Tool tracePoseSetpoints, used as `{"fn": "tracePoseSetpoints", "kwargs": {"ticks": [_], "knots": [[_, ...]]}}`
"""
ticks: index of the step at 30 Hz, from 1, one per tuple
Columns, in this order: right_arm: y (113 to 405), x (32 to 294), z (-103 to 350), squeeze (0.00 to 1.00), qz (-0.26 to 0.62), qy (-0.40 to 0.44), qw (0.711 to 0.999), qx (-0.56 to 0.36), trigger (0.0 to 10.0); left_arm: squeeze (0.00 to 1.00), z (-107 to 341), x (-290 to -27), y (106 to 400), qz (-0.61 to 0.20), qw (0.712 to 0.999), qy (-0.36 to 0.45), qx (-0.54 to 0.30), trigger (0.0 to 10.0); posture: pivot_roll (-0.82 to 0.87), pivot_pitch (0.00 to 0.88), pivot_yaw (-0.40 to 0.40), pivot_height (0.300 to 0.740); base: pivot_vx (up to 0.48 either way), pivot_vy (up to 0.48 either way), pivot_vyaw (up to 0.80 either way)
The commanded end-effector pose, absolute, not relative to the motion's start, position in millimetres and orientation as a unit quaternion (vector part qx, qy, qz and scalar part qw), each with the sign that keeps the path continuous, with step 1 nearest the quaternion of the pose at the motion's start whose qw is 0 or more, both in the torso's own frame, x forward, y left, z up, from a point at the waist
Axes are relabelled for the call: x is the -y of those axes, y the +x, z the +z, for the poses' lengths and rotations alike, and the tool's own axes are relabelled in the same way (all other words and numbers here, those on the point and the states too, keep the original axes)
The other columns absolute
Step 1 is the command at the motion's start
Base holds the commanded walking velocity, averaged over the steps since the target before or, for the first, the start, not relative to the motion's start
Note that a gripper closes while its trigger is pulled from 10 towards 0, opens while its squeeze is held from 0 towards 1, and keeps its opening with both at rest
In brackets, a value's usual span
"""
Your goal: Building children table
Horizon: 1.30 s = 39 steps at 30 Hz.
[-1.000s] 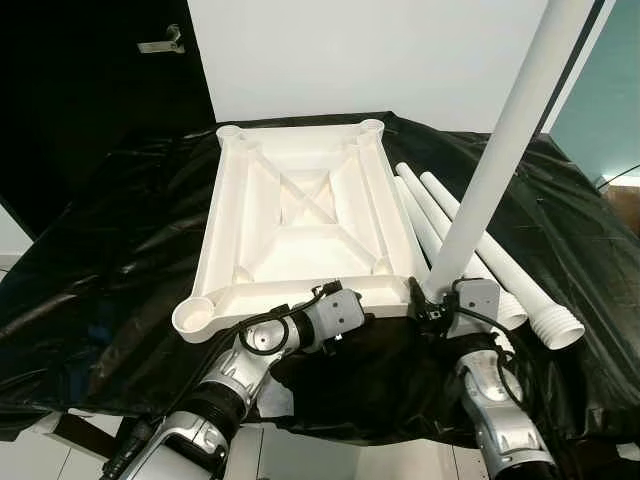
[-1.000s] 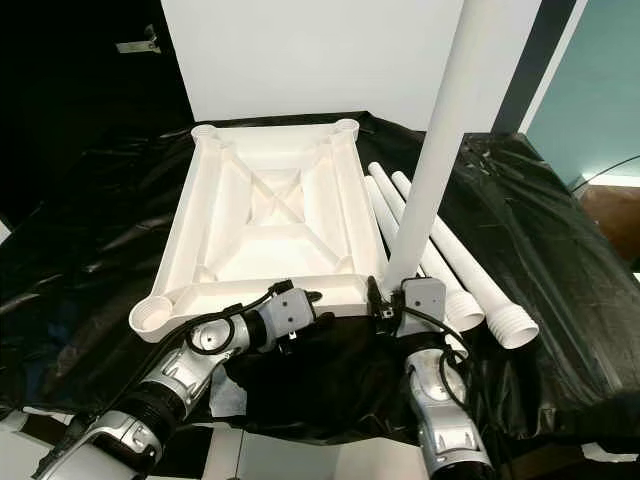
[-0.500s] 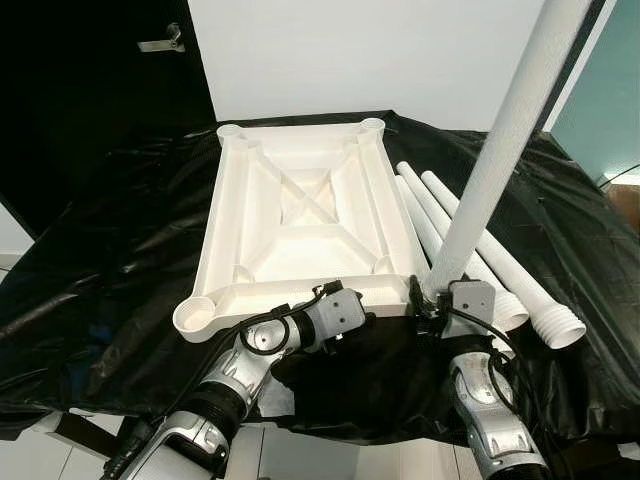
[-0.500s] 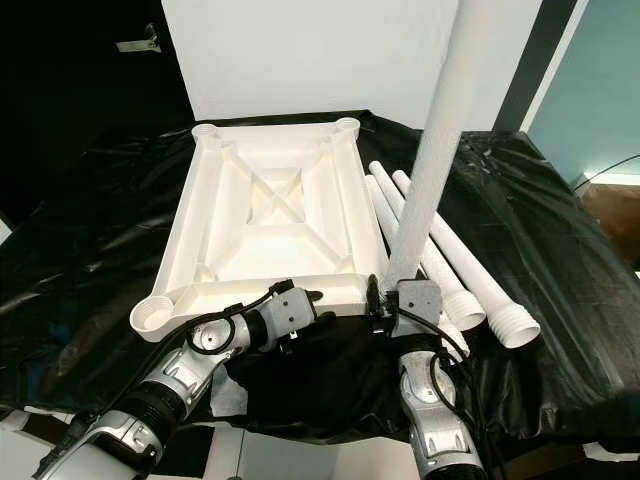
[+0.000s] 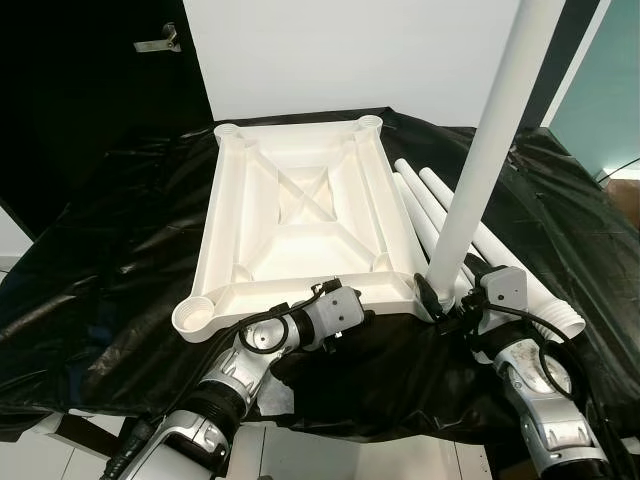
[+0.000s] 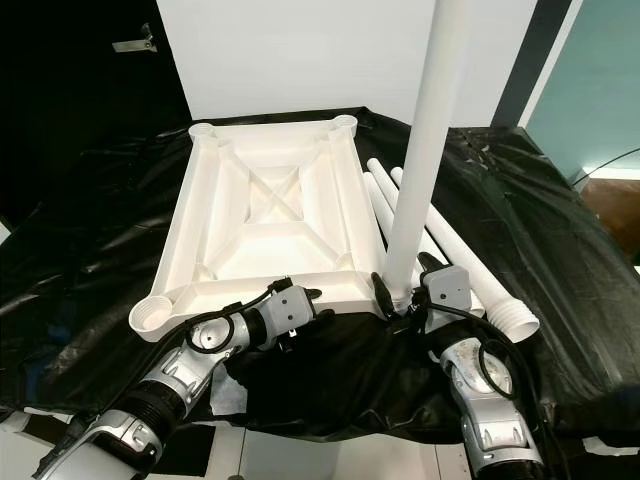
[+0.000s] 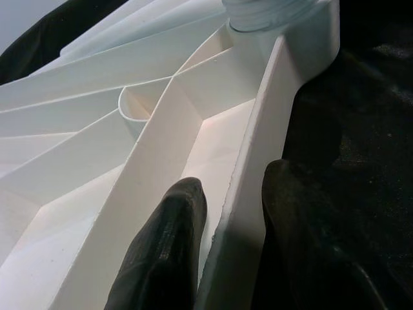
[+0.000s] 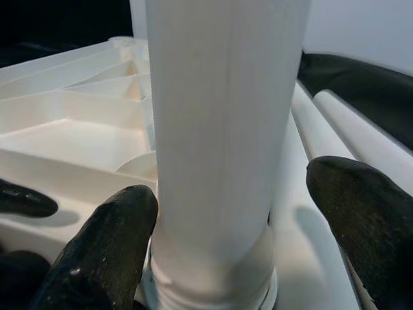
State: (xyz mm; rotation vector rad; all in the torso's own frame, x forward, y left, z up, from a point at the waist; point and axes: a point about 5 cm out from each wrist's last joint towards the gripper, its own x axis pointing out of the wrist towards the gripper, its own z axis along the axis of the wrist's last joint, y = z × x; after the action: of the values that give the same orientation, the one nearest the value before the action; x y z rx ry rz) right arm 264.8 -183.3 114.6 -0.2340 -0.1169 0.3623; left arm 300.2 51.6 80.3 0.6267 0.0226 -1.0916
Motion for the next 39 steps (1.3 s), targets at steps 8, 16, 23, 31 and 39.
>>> {"fn": "tracePoseSetpoints", "kwargs": {"ticks": [8, 16, 23, 31, 39], "knots": [[268, 186, 113, 0.0, 0.246, -0.085, 0.965, 0.017, 0.2, 0.0, 50, -62, 289, -0.519, 0.799, 0.291, -0.089, 10.0, -0.05, 0.033, 0.003, 0.74, 0.0, 0.0, 0.0], [271, 181, 118, 0.0, 0.244, -0.064, 0.967, 0.026, 0.0, 0.0, 48, -66, 287, -0.516, 0.8, 0.291, -0.092, 10.0, -0.05, 0.029, 0.004, 0.74, 0.0, 0.0, 0.0], [260, 176, 97, 0.0, 0.153, -0.008, 0.988, 0.0, 0.0, 0.0, 48, -67, 287, -0.517, 0.798, 0.294, -0.092, 10.0, -0.04, 0.026, 0.002, 0.74, 0.0, 0.0, 0.0], [252, 169, 95, 0.0, -0.023, 0.009, 0.999, 0.046, 0.0, 0.0, 48, -68, 287, -0.523, 0.792, 0.301, -0.092, 10.0, -0.04, 0.015, 0.017, 0.74, 0.0, 0.0, 0.0], [259, 153, 96, 0.0, -0.003, 0.013, 0.999, 0.041, 2.4, 0.0, 50, -65, 288, -0.522, 0.794, 0.3, -0.088, 10.0, -0.03, 0.012, 0.005, 0.74, 0.0, 0.0, 0.0]]}}
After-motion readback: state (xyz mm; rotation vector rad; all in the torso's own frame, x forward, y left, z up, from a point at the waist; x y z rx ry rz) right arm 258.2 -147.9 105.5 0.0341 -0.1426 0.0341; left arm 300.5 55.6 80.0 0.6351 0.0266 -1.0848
